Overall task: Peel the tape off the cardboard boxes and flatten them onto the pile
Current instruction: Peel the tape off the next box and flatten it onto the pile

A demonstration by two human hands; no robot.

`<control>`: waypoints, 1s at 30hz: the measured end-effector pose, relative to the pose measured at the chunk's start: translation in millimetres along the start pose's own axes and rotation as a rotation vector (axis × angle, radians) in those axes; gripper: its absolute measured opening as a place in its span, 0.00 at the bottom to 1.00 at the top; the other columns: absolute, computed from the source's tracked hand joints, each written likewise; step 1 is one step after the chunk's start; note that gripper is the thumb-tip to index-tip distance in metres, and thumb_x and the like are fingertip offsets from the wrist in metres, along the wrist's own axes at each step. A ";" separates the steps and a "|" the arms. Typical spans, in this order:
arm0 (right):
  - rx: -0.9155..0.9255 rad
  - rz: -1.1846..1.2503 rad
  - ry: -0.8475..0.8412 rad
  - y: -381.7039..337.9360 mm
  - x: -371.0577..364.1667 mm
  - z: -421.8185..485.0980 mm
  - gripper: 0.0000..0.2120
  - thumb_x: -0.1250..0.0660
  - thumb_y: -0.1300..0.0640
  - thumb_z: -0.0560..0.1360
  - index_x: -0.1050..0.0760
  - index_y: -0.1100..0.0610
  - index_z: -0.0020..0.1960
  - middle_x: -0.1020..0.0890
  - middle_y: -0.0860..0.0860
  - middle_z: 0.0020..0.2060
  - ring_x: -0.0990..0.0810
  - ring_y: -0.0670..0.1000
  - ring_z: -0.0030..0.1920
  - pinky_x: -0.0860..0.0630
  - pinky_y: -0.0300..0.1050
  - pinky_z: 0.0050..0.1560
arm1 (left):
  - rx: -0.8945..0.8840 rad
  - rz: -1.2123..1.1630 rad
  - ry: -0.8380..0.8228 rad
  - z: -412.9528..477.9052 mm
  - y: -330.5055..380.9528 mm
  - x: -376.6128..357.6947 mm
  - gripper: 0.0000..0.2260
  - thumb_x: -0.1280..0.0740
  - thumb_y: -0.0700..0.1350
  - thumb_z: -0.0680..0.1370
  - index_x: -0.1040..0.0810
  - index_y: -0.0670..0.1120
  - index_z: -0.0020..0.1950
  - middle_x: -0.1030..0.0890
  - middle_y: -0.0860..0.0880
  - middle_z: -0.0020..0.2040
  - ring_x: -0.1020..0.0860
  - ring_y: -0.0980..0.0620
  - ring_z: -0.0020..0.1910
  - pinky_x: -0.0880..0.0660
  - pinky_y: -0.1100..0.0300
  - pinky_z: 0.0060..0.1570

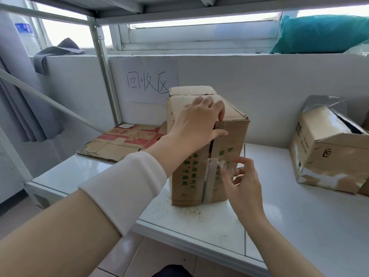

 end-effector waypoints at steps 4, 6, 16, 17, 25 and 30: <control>-0.010 0.018 -0.026 -15.1 -13.1 -2.9 0.09 0.36 0.53 0.73 0.30 0.49 0.52 0.34 0.51 0.50 0.26 0.49 0.40 0.25 0.44 0.41 | 0.074 -0.130 0.021 4.9 5.5 -2.0 0.09 0.33 0.52 0.75 0.28 0.49 0.49 0.25 0.52 0.52 0.30 0.52 0.56 0.37 0.61 0.52; -0.016 -0.007 0.019 -19.4 -18.8 0.4 0.16 0.33 0.43 0.69 0.30 0.48 0.53 0.35 0.49 0.51 0.26 0.50 0.46 0.25 0.43 0.44 | 0.107 -0.150 0.030 3.1 6.8 1.6 0.08 0.33 0.52 0.75 0.30 0.50 0.46 0.26 0.54 0.49 0.29 0.52 0.56 0.36 0.59 0.54; 0.261 0.133 0.163 -65.1 -7.0 41.6 0.10 0.33 0.61 0.73 0.32 0.49 0.42 0.24 0.43 0.38 0.24 0.43 0.39 0.28 0.27 0.40 | 0.699 -0.468 0.456 -15.0 -57.6 68.6 0.06 0.34 0.49 0.77 0.28 0.47 0.48 0.29 0.57 0.38 0.27 0.58 0.40 0.31 0.70 0.42; 0.232 0.153 0.197 -62.7 -2.3 45.5 0.09 0.33 0.61 0.74 0.31 0.49 0.43 0.24 0.42 0.38 0.23 0.44 0.40 0.27 0.31 0.42 | 0.773 -0.516 0.523 -23.6 -66.7 73.1 0.06 0.34 0.48 0.77 0.28 0.47 0.48 0.29 0.58 0.37 0.28 0.58 0.40 0.33 0.70 0.41; 0.557 -0.201 0.246 -69.3 -36.6 23.6 0.15 0.43 0.54 0.76 0.21 0.60 0.52 0.20 0.53 0.57 0.32 0.49 0.54 0.36 0.35 0.54 | 1.029 -0.677 0.686 -78.6 -89.9 66.4 0.08 0.34 0.49 0.77 0.29 0.49 0.40 0.29 0.55 0.34 0.31 0.60 0.33 0.34 0.68 0.35; 0.560 -0.259 0.222 -78.4 -64.3 13.5 0.22 0.35 0.40 0.69 0.24 0.57 0.52 0.24 0.53 0.56 0.29 0.51 0.53 0.33 0.41 0.56 | 1.034 -0.716 0.725 -87.1 -85.1 65.0 0.09 0.34 0.48 0.77 0.30 0.51 0.37 0.29 0.54 0.34 0.30 0.59 0.32 0.33 0.69 0.36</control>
Point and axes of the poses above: each hand's wrist, its own z-axis towards the middle knuckle, its own x-axis out of the back of the hand, y = z × x, the point moved 1 cm from there along z, towards the middle knuckle
